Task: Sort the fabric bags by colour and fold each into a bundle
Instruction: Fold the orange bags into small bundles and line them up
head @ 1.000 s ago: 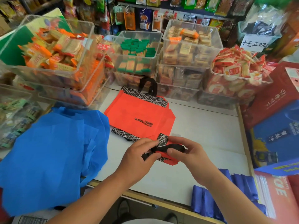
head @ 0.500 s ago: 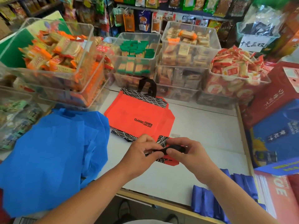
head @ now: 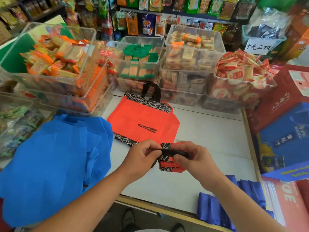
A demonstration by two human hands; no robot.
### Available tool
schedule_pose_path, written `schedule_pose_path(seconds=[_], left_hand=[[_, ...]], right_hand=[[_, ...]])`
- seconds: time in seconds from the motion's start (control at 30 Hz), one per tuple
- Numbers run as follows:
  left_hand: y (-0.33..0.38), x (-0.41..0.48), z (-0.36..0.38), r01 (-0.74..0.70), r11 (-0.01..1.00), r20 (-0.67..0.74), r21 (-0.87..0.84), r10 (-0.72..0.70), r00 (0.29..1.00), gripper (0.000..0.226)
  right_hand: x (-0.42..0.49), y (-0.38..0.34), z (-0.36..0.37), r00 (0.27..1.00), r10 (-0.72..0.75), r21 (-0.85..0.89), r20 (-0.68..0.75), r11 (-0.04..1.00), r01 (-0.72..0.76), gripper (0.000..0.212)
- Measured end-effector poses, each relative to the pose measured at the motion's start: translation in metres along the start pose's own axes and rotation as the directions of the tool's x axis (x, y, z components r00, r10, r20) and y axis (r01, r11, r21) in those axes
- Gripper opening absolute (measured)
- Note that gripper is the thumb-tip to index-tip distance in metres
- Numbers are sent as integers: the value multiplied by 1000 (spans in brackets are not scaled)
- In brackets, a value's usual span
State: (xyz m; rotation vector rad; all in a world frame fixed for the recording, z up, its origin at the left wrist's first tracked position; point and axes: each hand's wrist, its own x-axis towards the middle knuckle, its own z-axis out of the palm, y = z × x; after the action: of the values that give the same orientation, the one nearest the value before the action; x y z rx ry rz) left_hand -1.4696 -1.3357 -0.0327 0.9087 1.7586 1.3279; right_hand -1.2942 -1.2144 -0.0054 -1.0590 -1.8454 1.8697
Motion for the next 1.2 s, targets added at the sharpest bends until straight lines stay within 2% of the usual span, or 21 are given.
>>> schedule_pose_path(seconds=[0.1, 0.2, 0.27, 0.3, 0.33, 0.4, 0.47, 0.5, 0.57, 0.63, 0.7, 0.8, 0.87, 1.0, 1.2], left_hand=[[2, 3, -1, -66, 996, 4, 56, 66, 998, 15], [4, 5, 3, -25, 998, -112, 53, 31, 993, 28], [3, 2, 4, -156, 956, -130, 251, 192, 973, 25], [5, -1, 4, -238, 911, -54, 337, 271, 961, 27], [8, -6, 6, -279, 882, 47, 380, 283, 958, 36], [13, -12, 7, -253, 859, 202, 446, 179, 963, 63], [15, -13, 7, -212, 839, 259, 501, 88, 962, 83], [16, -12, 8, -173, 847, 264, 503, 40, 964, 88], [15, -12, 10, -107, 882, 257, 458, -16, 966, 82], [6, -14, 13, -48, 933, 263, 356, -51, 963, 61], [-3, -17, 18, 27, 974, 257, 226, -86, 962, 41], [-15, -19, 24, 70, 984, 248, 161, -109, 963, 34], [-23, -19, 25, 105, 985, 230, 139, -136, 964, 29], [-37, -20, 19, 323, 942, 220, -89, -297, 929, 23], [-52, -17, 10, 427, 874, 197, -231, -387, 901, 23]], right_hand=[[3, -4, -10, 999, -10, -54, 38, 998, 12, 35], [6, -5, -13, 1000, -11, -110, 9, 994, 12, 32], [6, -6, -10, 999, -6, -89, -34, 996, 3, 29], [5, -6, -9, 999, -5, -69, -46, 998, 2, 29], [5, -4, -9, 999, -5, -53, -51, 999, 3, 30], [4, -2, -12, 1000, 10, -40, -15, 999, -11, 31], [2, 0, -15, 994, 44, 21, 99, 999, -46, 40], [1, 1, -16, 983, 56, 57, 175, 996, -67, 52], [-1, 5, -21, 955, 79, 64, 286, 993, -102, 75], [-3, 8, -27, 949, 98, 56, 300, 991, -120, 81], [-3, 13, -28, 968, 96, 7, 230, 995, -100, 74], [0, 29, -19, 993, 117, -131, -14, 984, -118, 52], [0, 43, -11, 976, 188, -40, -113, 980, -194, 39], [0, 56, 1, 953, 265, 177, -146, 955, -238, 20], [-6, 58, 28, 940, 310, 99, -140, 949, -298, 21]])
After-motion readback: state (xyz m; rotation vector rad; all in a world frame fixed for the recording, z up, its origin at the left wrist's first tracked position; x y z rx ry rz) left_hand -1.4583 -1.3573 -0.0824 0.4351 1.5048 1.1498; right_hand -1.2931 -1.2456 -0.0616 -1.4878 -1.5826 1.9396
